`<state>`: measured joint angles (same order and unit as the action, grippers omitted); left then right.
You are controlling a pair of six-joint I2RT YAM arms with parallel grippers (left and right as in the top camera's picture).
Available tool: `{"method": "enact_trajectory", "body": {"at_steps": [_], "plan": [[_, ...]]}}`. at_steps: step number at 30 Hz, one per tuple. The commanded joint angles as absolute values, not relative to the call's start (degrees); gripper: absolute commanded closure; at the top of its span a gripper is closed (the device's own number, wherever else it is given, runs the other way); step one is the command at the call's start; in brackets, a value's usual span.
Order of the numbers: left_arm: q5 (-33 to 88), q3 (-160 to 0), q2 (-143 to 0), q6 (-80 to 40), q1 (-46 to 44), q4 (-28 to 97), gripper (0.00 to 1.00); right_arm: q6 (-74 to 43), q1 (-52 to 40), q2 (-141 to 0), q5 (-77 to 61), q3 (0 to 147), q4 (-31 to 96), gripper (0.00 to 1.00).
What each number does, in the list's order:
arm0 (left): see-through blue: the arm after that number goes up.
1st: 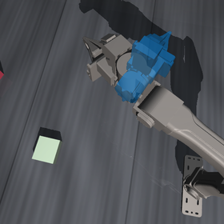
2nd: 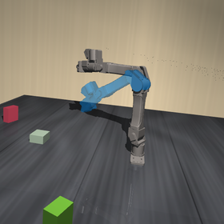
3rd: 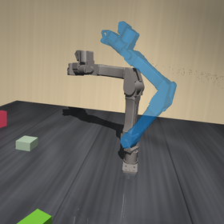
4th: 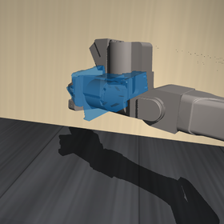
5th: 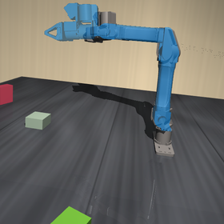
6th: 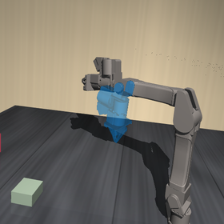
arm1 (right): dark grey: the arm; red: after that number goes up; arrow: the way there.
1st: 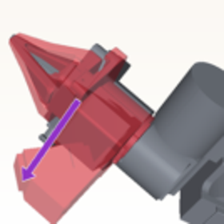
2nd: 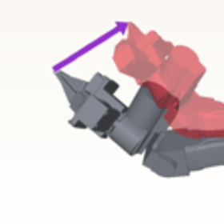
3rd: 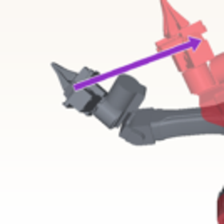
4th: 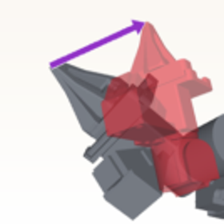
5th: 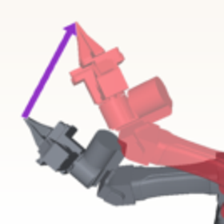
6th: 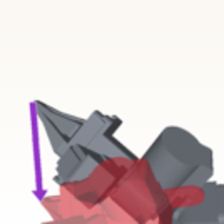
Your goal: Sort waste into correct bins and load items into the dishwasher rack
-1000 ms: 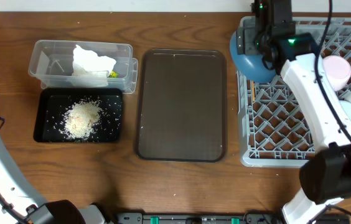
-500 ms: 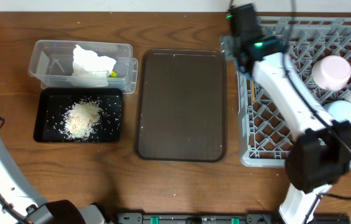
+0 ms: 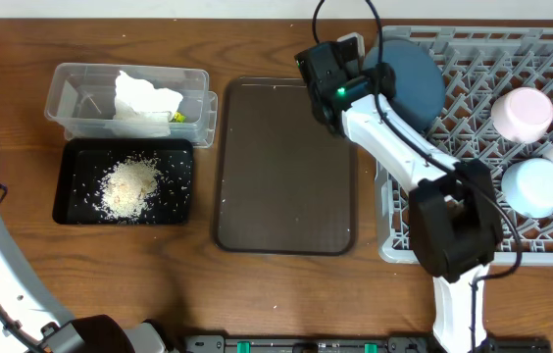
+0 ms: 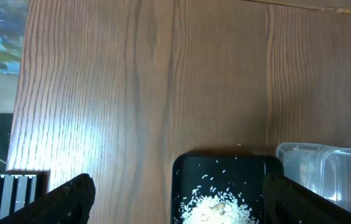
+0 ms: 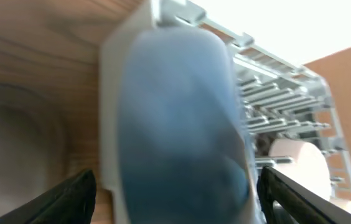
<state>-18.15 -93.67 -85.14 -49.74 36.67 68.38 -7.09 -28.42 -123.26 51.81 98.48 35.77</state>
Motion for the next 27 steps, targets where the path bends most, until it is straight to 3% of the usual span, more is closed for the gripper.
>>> {"method": "enact_trajectory", "body": {"at_steps": [1, 16, 27], "plan": [[-18.65, -93.97, -85.62, -50.26, 36.91, 68.55, 0.11, -8.97, -28.69, -125.34, 59.53, 98.5, 35.77, 0.25], [-18.65, -93.97, -85.62, -50.26, 36.91, 68.55, 0.11, -11.11, -30.02, -122.43, 67.51, 98.56, 33.01, 0.82], [-18.65, -93.97, -85.62, -50.26, 36.91, 68.55, 0.11, -11.09, -25.98, -111.18, 68.69, 98.56, 32.47, 0.91]]}}
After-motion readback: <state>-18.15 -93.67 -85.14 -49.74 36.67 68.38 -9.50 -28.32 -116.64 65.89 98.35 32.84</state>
